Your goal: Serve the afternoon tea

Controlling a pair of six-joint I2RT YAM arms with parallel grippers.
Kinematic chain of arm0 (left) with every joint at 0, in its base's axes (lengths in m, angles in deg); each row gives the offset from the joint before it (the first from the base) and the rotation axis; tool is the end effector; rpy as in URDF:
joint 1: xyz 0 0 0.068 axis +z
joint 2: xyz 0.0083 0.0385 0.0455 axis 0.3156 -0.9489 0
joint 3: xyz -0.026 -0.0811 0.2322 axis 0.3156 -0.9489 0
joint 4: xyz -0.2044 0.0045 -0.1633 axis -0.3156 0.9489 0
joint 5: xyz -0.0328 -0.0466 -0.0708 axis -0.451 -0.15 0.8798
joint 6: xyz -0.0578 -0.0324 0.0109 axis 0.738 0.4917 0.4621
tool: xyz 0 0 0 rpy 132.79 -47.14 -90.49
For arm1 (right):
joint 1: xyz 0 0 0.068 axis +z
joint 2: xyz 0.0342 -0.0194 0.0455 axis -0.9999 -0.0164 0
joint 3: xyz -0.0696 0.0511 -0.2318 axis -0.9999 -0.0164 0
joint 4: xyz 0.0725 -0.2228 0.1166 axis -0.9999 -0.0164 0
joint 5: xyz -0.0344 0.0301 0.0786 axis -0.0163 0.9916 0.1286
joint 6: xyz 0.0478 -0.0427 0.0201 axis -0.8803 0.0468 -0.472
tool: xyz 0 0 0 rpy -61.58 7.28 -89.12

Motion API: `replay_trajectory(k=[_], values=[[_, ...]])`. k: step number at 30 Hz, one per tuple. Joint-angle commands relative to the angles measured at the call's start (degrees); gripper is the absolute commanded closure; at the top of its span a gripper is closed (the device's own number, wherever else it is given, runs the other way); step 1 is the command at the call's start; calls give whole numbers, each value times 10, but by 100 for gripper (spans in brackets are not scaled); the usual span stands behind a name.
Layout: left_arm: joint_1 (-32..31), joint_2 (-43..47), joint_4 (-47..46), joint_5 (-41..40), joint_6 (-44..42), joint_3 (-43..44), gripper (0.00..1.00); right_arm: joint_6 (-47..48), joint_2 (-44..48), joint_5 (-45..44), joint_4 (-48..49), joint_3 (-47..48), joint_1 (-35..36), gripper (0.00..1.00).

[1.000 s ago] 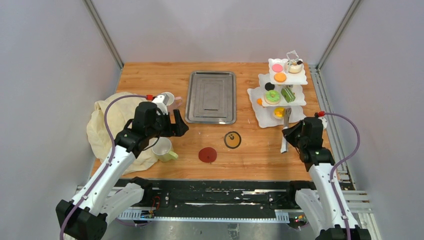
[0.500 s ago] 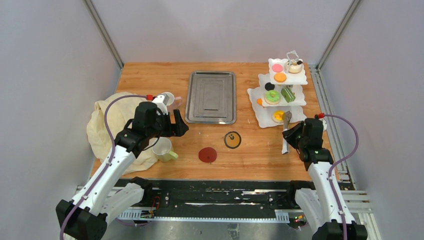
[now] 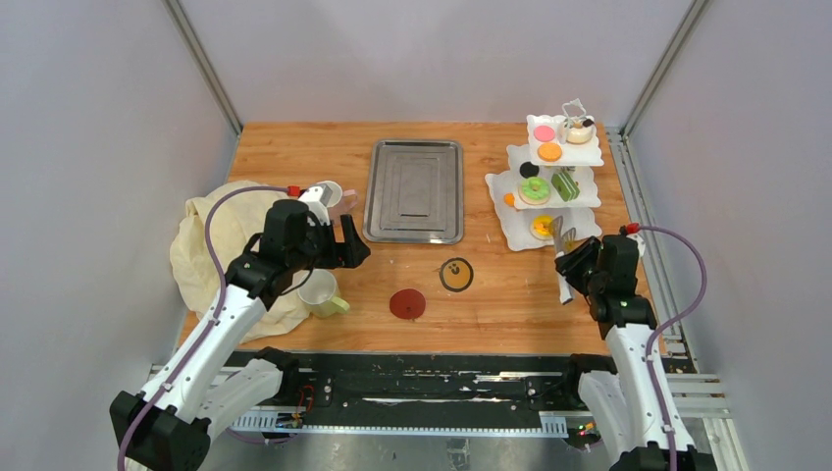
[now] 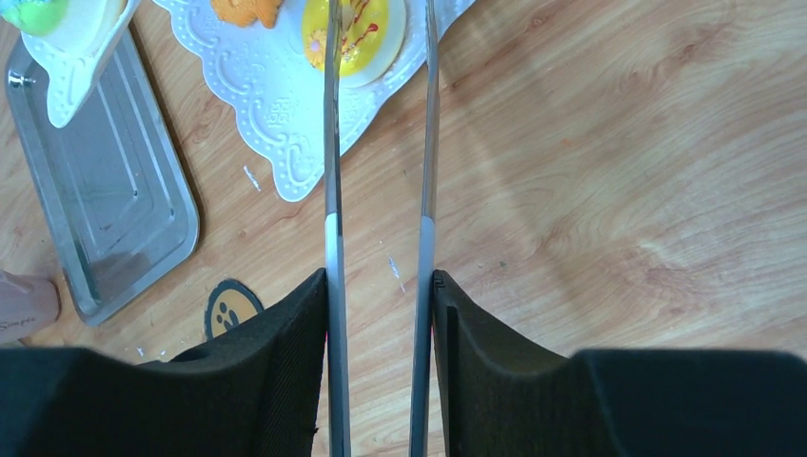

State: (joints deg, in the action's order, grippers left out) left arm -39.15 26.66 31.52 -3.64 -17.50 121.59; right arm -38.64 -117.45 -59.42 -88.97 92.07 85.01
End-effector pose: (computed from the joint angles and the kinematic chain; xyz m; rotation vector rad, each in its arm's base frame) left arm 0.2067 -0.0881 0.2635 0.0384 2.2393 -0.6225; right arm 0.1988 -0.0120 0.2090 0.7594 2.0114 0.3935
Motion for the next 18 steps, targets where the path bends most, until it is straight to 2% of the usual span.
replay_trajectory(k=[1,10,18], values=[[2,-4,-2,0,-10,23,12,27,25,-2,-26,19,-10,58],[2,-11,-8,5,-9,24,12,67,56,-1,-96,48,-10,59],[2,-13,-9,9,-10,25,12,79,99,-37,-180,76,-10,61]])
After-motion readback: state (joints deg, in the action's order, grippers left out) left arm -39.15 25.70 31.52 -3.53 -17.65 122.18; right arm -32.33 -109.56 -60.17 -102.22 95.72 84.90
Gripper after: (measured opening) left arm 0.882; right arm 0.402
